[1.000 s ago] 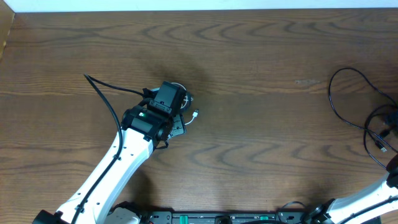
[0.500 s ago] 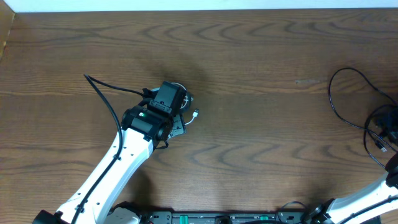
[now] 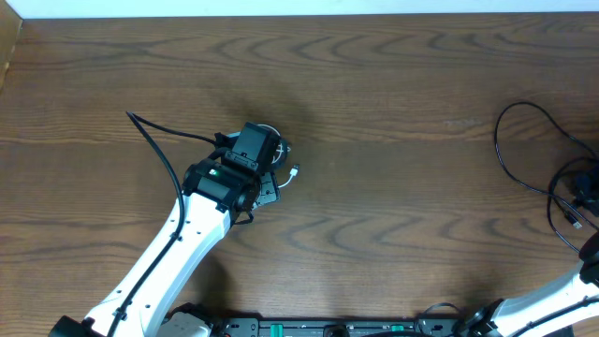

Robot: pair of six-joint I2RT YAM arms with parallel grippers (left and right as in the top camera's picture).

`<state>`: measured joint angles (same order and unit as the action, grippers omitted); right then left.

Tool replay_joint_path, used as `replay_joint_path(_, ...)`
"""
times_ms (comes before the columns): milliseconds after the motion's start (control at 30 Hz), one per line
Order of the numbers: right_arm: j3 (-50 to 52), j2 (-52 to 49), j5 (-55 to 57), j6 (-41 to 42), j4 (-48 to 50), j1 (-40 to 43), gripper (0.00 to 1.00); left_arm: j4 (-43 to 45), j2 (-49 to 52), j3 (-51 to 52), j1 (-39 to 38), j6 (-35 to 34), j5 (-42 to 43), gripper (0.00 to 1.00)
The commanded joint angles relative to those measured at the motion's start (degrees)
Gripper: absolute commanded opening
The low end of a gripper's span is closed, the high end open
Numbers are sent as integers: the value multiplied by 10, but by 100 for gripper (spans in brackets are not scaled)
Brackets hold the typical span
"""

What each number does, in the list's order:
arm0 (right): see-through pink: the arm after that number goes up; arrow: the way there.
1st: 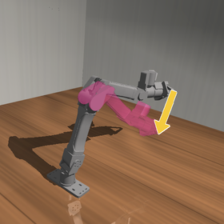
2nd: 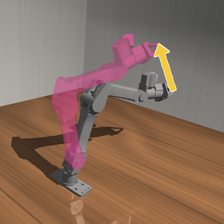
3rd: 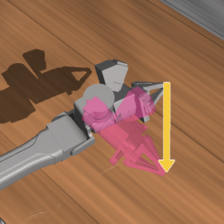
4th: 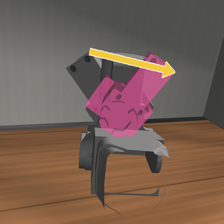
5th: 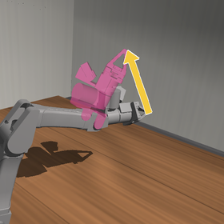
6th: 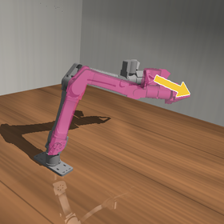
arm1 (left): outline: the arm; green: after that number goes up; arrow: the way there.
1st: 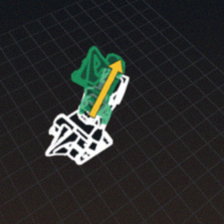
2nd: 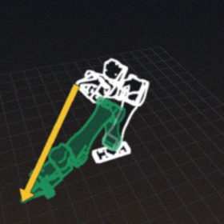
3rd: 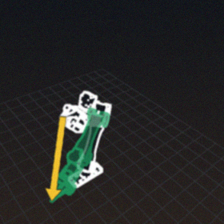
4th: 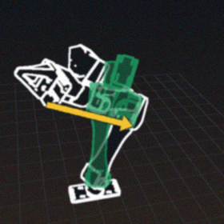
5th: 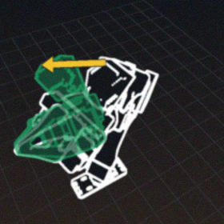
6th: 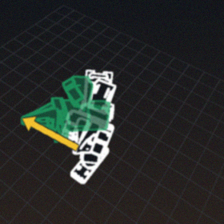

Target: Untangle cables

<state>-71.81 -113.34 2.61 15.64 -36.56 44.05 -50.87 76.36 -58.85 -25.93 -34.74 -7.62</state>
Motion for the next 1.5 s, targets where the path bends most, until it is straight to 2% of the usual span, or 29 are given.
replay_joint_path(0, 20, -12, -17, 2, -3, -3, 16, -3, -5, -4, 2, -6, -1, 70)
replay_joint_path(200, 19, -12, -17, 15, -2, -3, 8, -3, -5, -4, 2, -6, -1, 70)
replay_joint_path(267, 6, -12, -17, 15, -4, -2, 1, -3, -5, -4, 2, -6, -1, 70)
replay_joint_path(333, -17, -6, -17, 15, -19, -2, 1, -3, -5, -4, 2, -6, -1, 70)
replay_joint_path(600, -214, 70, 18, 15, -174, 2, 1, 6, -5, -4, 2, -5, -2, 70)
replay_joint_path(767, -239, 140, 113, 33, -220, 6, 1, 6, -5, -4, 2, -5, -2, 70)
replay_joint_path(933, -238, 167, 235, 146, -360, 22, 1, 6, -5, -4, 2, -5, -1, 70)
replay_joint_path(1067, -235, 168, 238, 261, -446, 48, 1, 6, -5, -4, 2, -5, -1, 70)
replay_joint_path(1100, -228, 168, 233, 318, -472, 60, 1, 6, -5, -4, 2, -5, -1, 70)
replay_joint_path(1300, -172, 168, 196, 388, -464, 73, 1, 8, -5, -4, 2, -5, -1, 70)
replay_joint_path(1467, -114, 168, 72, 392, -389, 72, 1, 8, -5, -4, 2, -5, -1, 70)
